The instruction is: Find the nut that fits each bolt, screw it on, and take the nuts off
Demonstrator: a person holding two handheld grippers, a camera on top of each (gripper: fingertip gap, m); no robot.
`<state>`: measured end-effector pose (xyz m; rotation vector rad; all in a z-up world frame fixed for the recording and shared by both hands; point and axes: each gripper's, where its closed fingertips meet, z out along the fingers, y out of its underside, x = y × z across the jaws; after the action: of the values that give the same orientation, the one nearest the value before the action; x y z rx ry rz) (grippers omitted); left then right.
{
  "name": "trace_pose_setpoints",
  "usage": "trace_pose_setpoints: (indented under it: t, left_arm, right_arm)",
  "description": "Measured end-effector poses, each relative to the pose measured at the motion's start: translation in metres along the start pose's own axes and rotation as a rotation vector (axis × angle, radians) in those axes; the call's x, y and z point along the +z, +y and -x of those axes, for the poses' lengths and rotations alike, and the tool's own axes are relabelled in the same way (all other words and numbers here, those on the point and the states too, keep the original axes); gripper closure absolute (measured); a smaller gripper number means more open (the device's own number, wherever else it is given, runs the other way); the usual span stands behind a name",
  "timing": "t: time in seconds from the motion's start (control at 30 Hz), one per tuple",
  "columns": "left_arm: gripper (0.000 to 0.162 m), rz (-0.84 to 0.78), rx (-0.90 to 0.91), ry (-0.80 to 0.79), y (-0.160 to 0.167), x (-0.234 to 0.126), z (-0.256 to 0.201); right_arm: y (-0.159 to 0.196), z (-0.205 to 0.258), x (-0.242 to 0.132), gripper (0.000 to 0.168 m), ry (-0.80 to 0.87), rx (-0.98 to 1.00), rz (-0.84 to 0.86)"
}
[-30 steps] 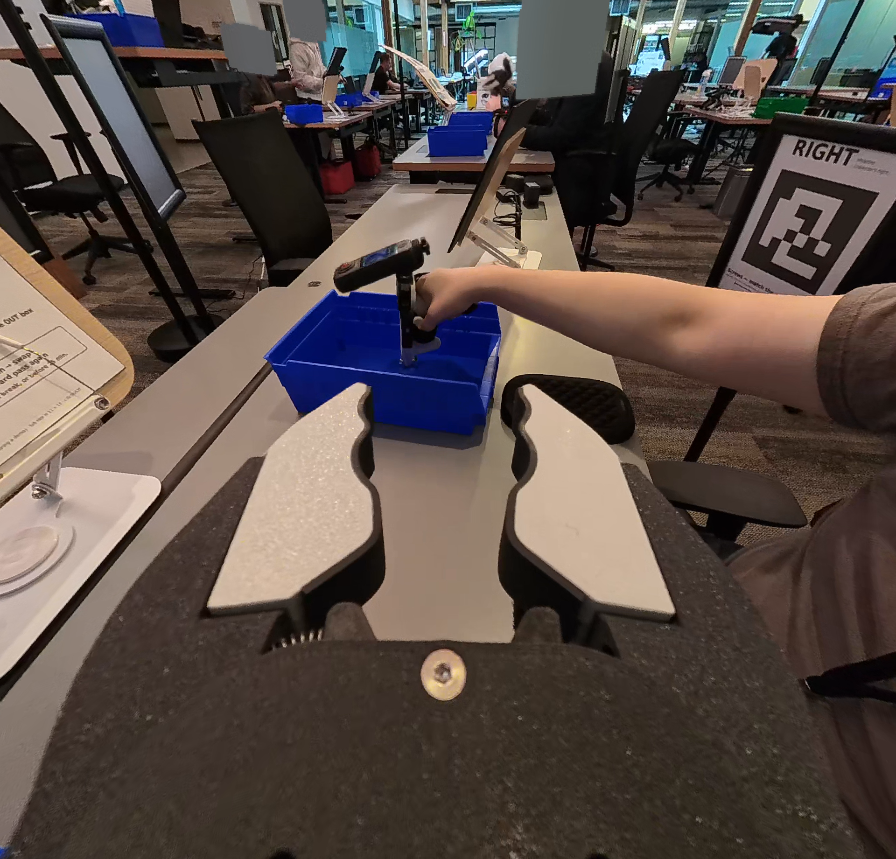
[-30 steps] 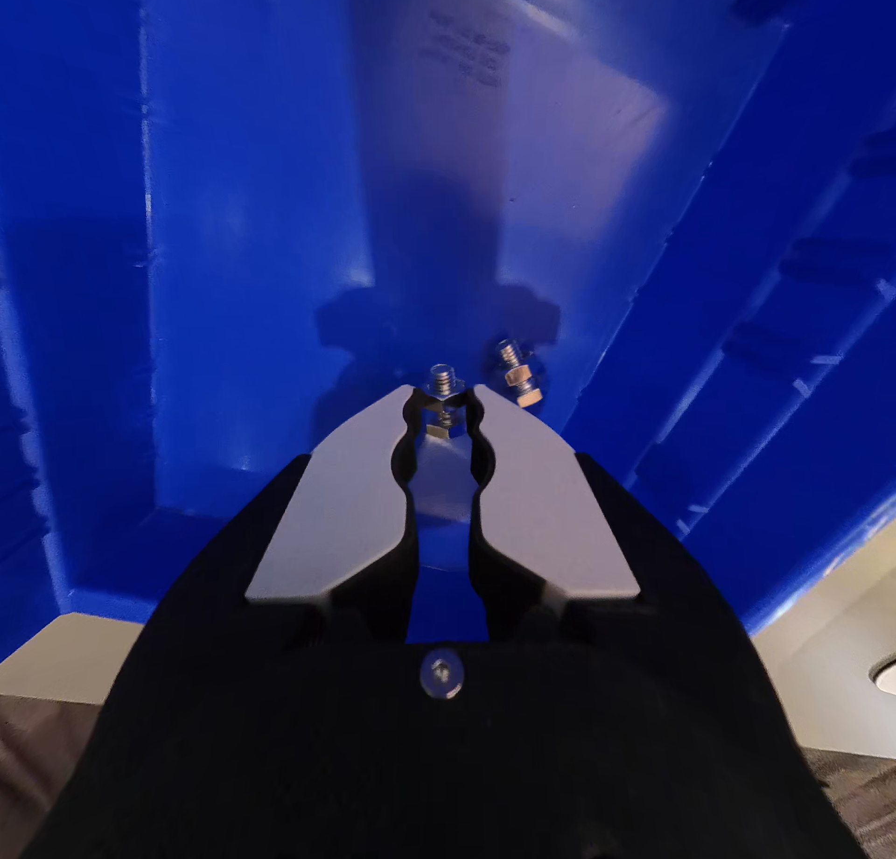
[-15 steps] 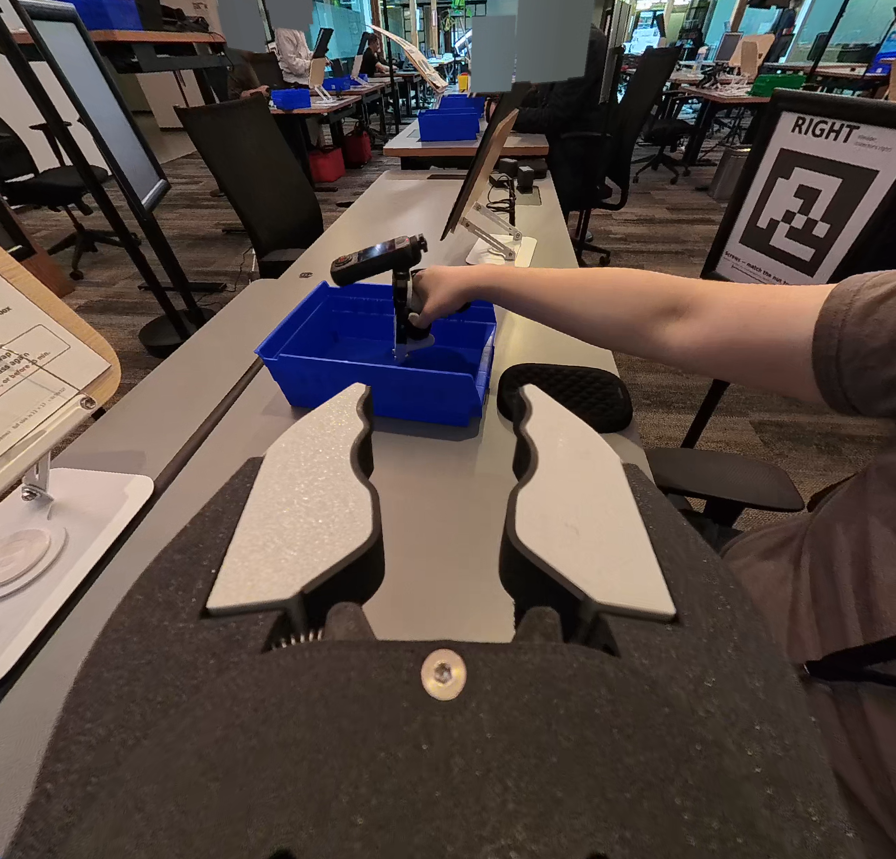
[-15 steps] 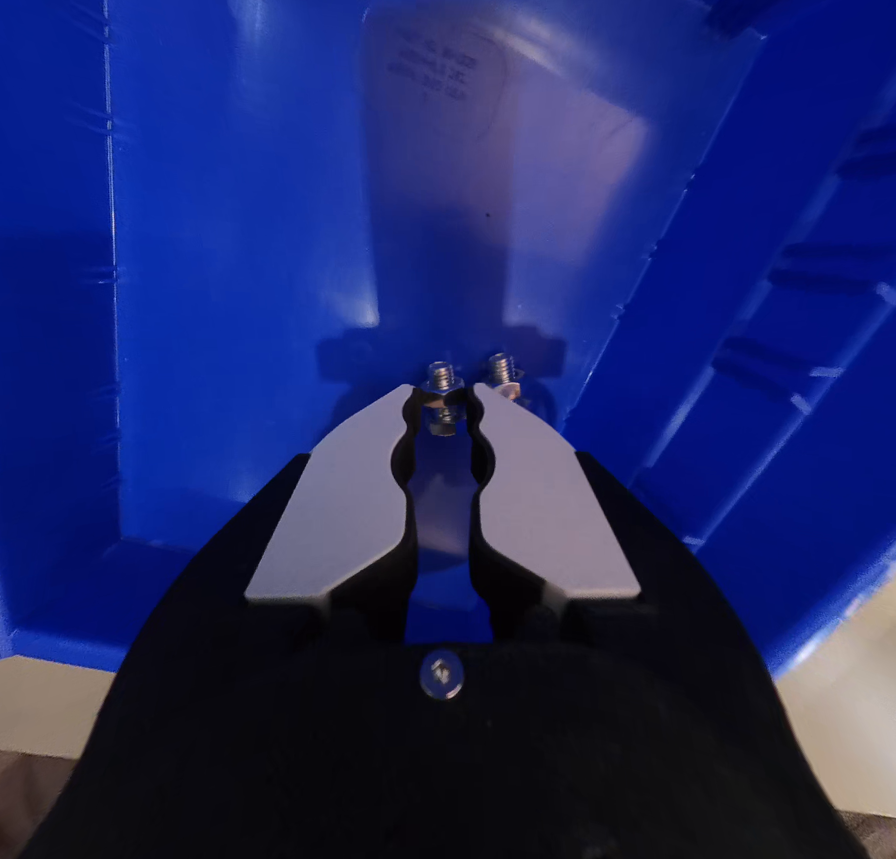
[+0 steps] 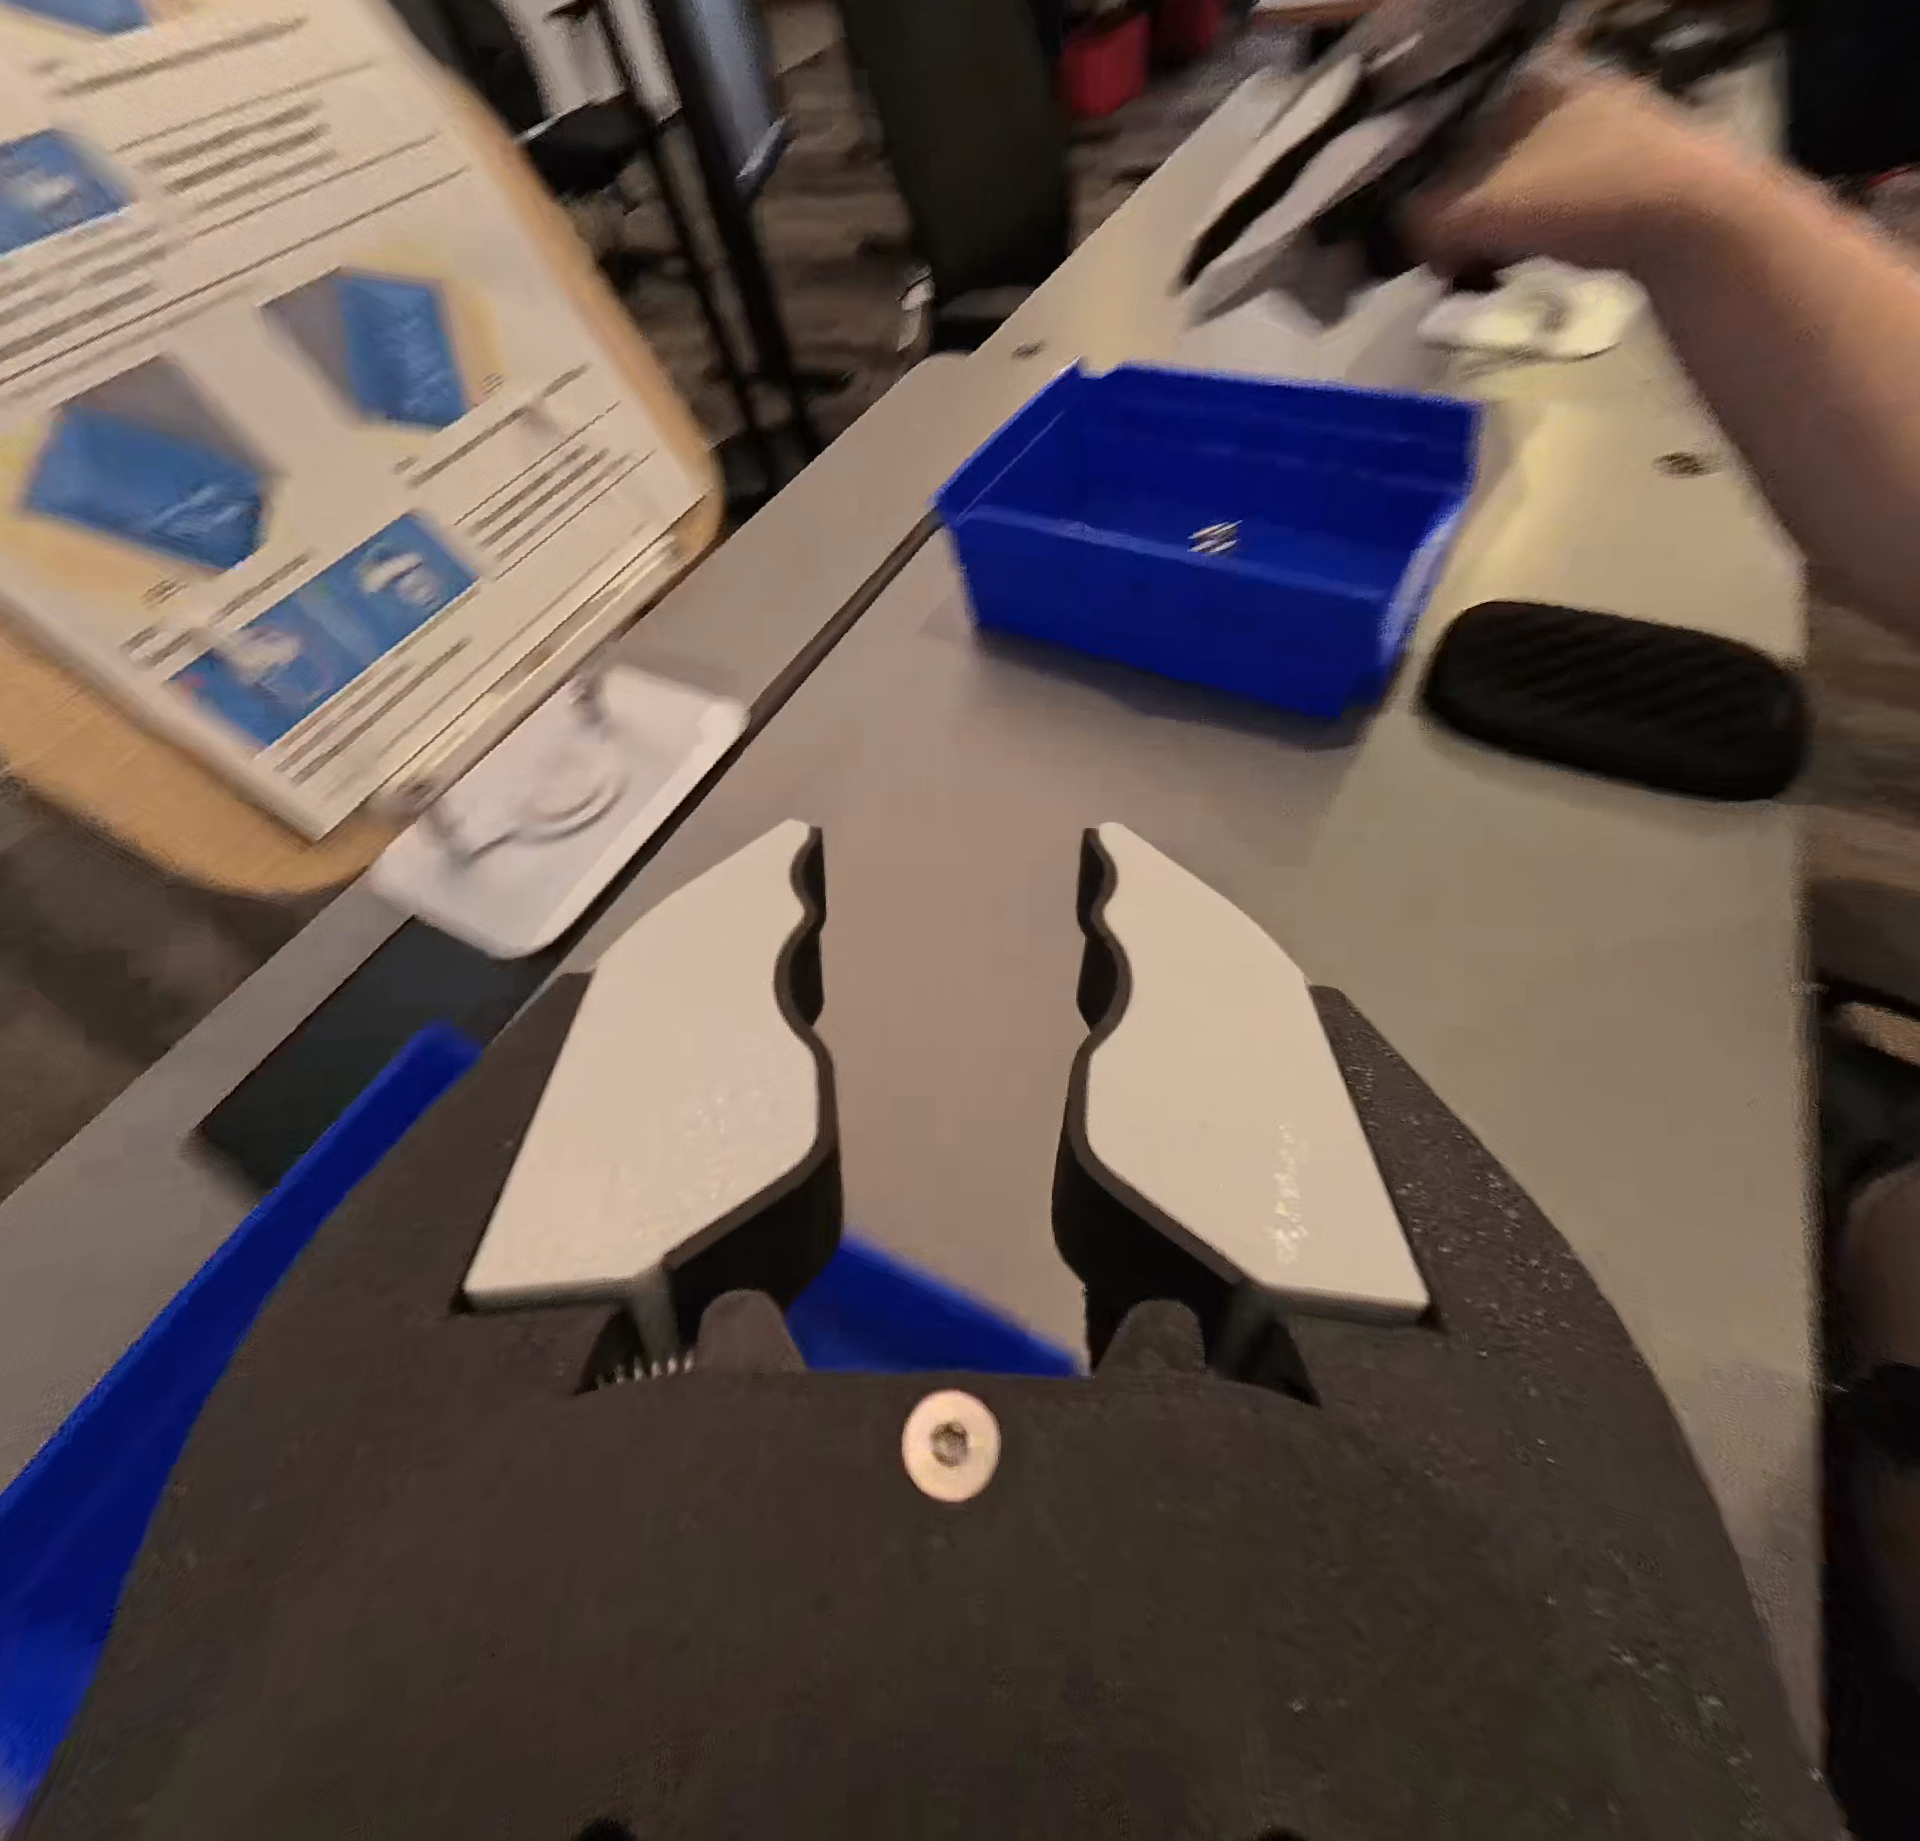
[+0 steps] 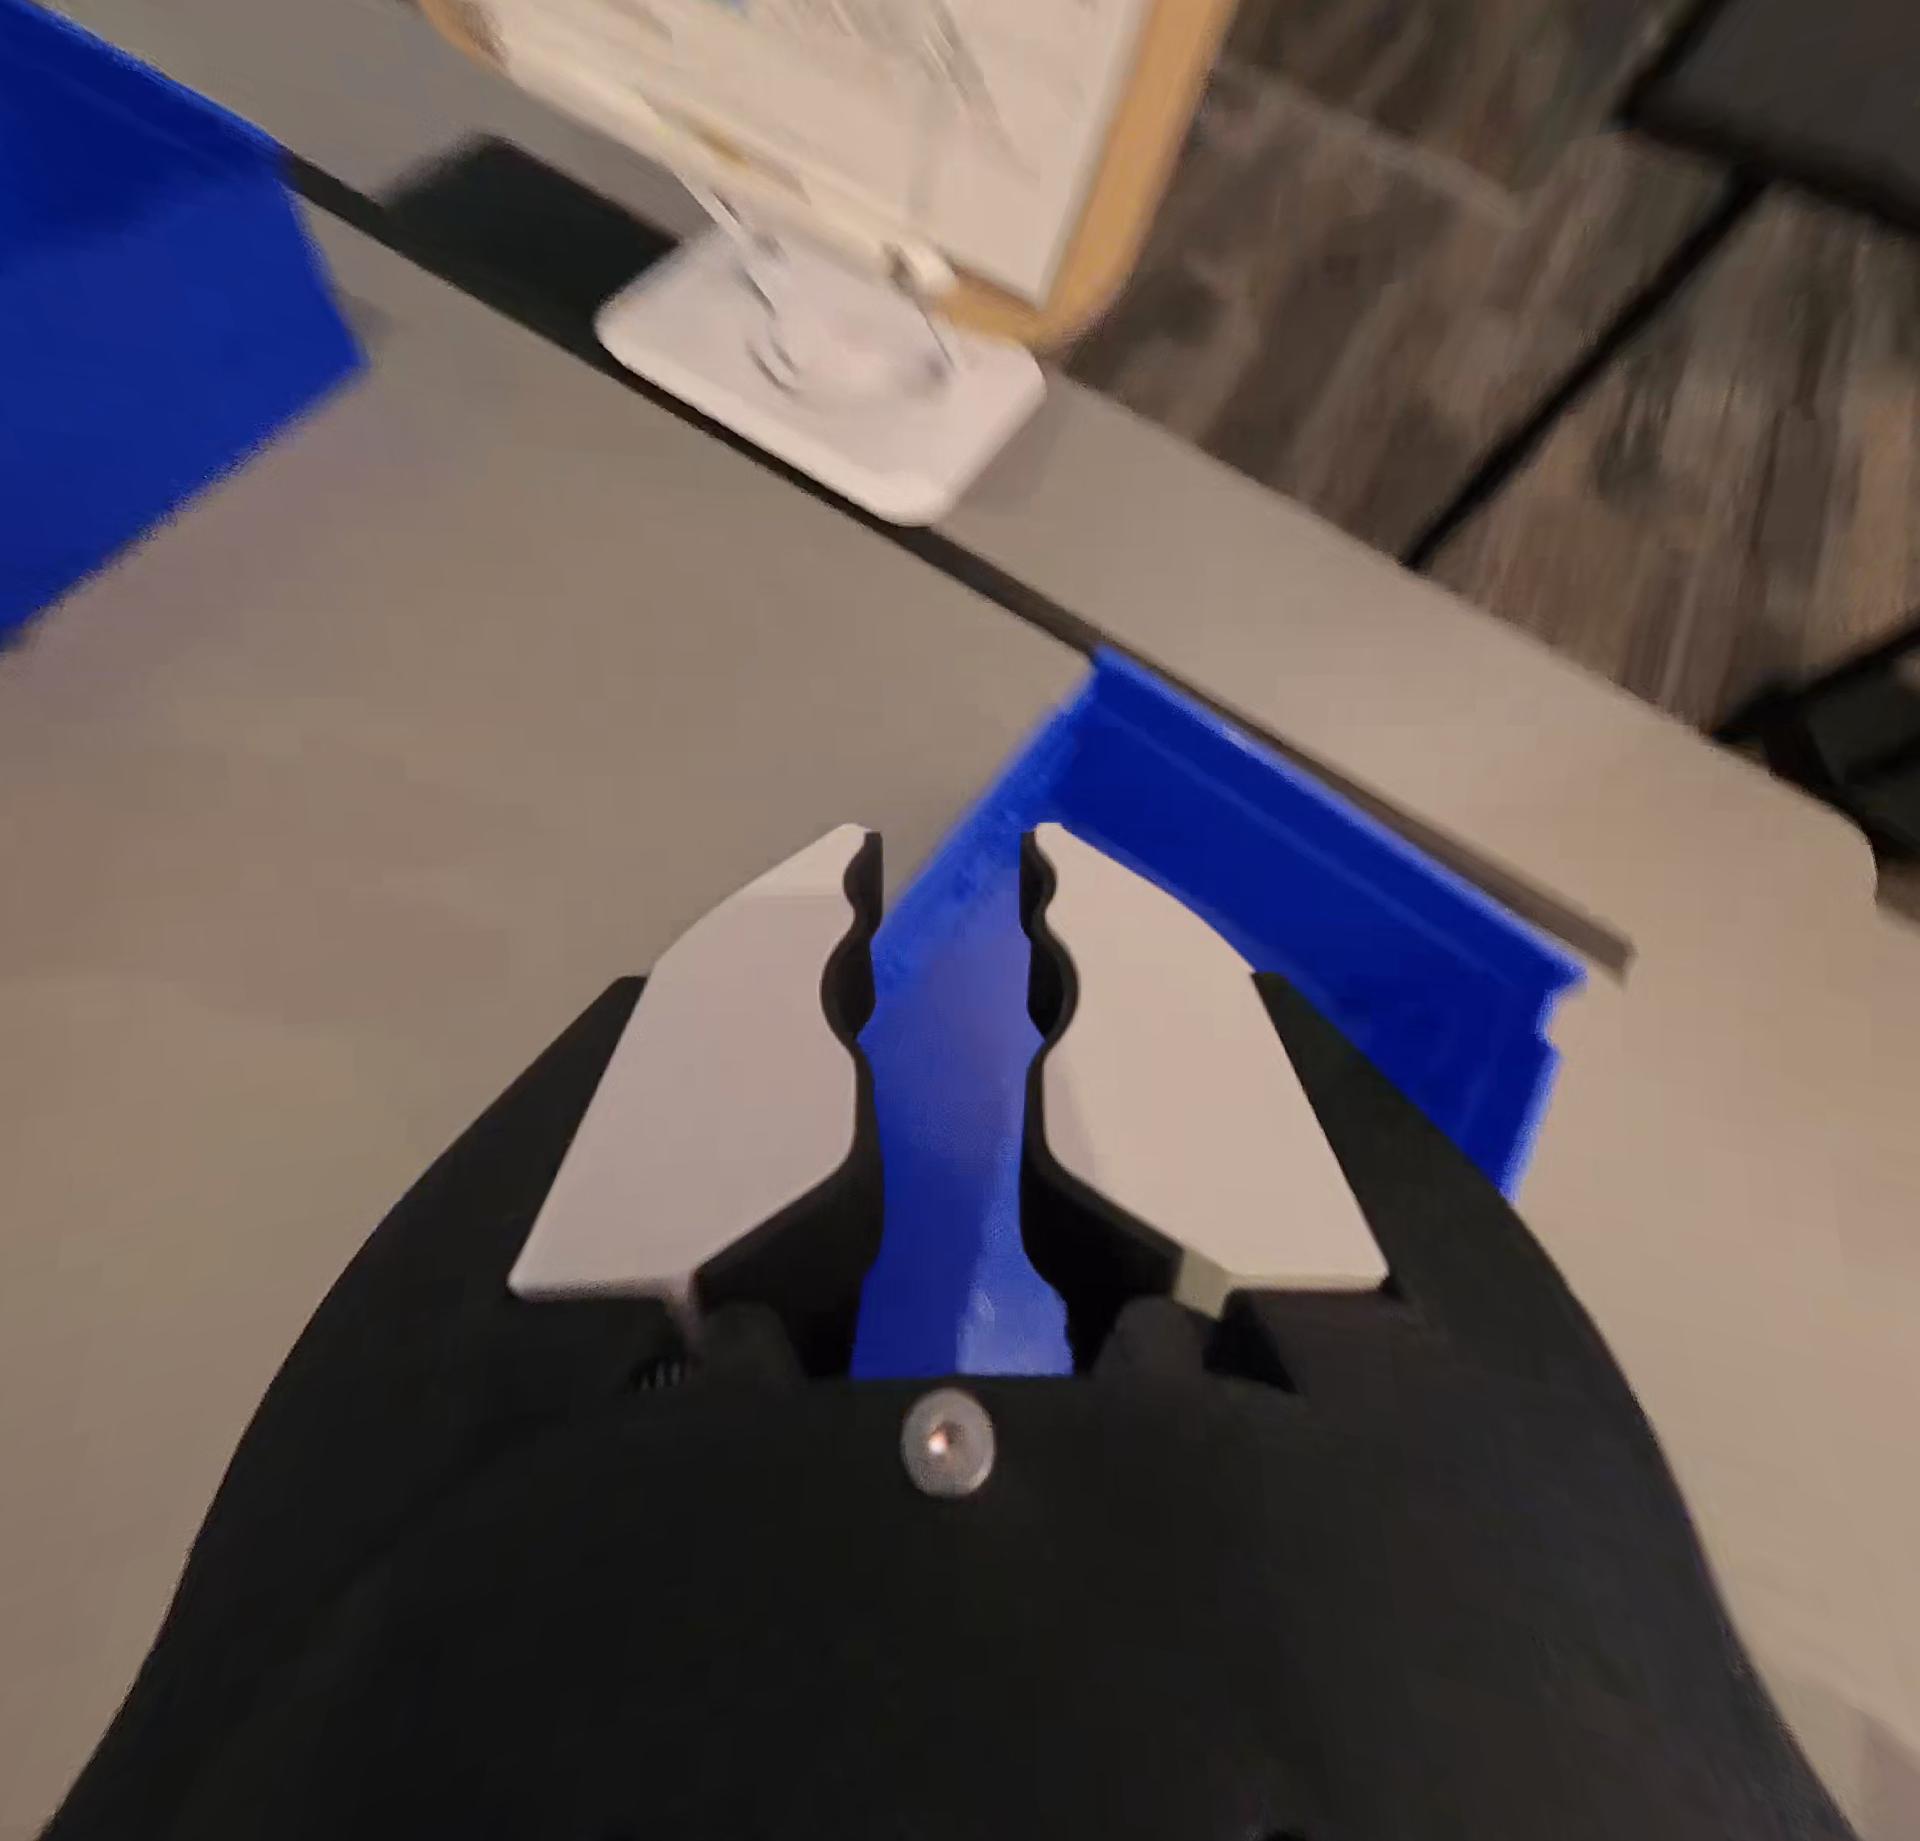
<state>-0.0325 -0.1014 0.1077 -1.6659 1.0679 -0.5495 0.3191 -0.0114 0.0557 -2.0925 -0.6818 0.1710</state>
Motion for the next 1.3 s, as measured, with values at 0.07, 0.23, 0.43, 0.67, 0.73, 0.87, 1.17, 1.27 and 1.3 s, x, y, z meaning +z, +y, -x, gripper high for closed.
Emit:
trace_pose_setpoints:
  t: [0.07, 0.23, 0.43, 0.67, 0.73, 0.87, 1.17, 1.27, 1.3]
  left_arm:
    - [0.12, 0.105, -0.031, -0.149, 0.024, -0.014, 0.031]
    - [0.122, 0.456, -0.183, -0.367, 0.108, -0.044, 0.082]
    - [0.135, 0.548, -0.39, -0.352, 0.154, -0.034, 0.106]
    - [0.143, 0.69, -0.555, -0.354, 0.206, -0.015, 0.12]
    - [0.146, 0.724, -0.569, -0.335, 0.219, -0.007, 0.123]
    - [0.145, 0.806, -0.633, -0.339, 0.241, -0.002, 0.123]
    - [0.143, 0.835, -0.771, -0.395, 0.262, 0.007, 0.13]
    - [0.141, 0.872, -0.791, -0.432, 0.269, 0.007, 0.131]
    - [0.141, 0.888, -0.798, -0.435, 0.272, 0.007, 0.13]
  right_arm:
    - [-0.024, 0.03, -0.012, 0.141, -0.044, -0.053, -0.106]
    - [-0.05, 0.087, -0.017, 0.138, -0.104, -0.179, -0.21]
    - [-0.061, 0.126, -0.005, 0.134, -0.169, -0.256, -0.237]
    - [-0.068, 0.144, 0.006, 0.131, -0.242, -0.279, -0.259]
    - [-0.07, 0.145, 0.006, 0.131, -0.255, -0.285, -0.269]
    - [-0.073, 0.142, 0.003, 0.131, -0.27, -0.293, -0.295]
    - [-0.061, 0.13, 0.014, 0.13, -0.269, -0.302, -0.273]
    - [-0.059, 0.13, 0.016, 0.13, -0.263, -0.311, -0.265]
    - [-0.059, 0.13, 0.016, 0.13, -0.26, -0.317, -0.263]
